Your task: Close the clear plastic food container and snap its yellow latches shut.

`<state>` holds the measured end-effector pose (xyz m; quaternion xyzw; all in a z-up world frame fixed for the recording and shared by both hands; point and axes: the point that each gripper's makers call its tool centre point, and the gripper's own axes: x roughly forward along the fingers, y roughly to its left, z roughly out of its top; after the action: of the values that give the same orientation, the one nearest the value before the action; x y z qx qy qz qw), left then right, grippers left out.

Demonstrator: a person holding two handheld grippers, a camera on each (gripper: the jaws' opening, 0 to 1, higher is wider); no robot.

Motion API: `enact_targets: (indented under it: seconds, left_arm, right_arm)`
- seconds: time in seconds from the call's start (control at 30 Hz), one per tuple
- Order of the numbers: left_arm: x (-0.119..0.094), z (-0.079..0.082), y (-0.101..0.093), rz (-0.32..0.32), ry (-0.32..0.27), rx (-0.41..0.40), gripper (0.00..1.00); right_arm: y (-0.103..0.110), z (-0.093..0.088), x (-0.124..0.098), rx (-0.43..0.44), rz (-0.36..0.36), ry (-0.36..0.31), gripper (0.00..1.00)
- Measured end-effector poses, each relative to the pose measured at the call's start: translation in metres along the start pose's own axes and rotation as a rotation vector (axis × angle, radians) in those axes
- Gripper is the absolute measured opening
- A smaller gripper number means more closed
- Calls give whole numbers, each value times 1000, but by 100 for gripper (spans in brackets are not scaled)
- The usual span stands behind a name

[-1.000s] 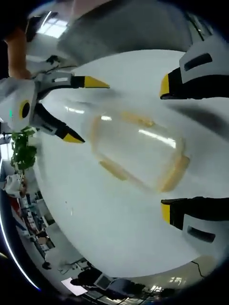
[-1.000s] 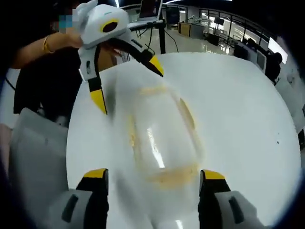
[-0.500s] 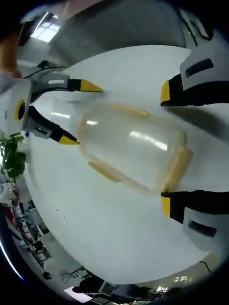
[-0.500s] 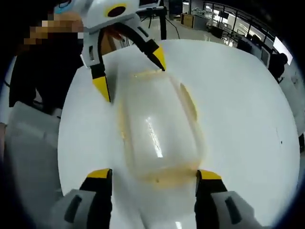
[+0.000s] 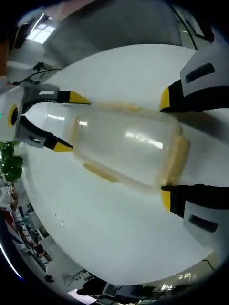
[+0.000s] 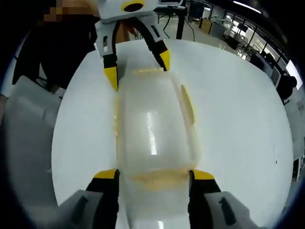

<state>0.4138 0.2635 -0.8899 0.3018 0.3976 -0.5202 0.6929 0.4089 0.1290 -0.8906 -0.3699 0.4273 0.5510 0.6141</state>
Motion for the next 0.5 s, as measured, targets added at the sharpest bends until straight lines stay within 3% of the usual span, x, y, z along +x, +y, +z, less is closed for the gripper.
enact_targets:
  seconds: [0.23,0.5]
  left_arm:
    - [-1,-1,3,-3,19,5,59]
    - [-1,0,3,4,30,-9,59]
  right_arm:
    - [-1,-2,0,-48,15,21,57]
    - [-7,-5,-2,-107,33,51,48]
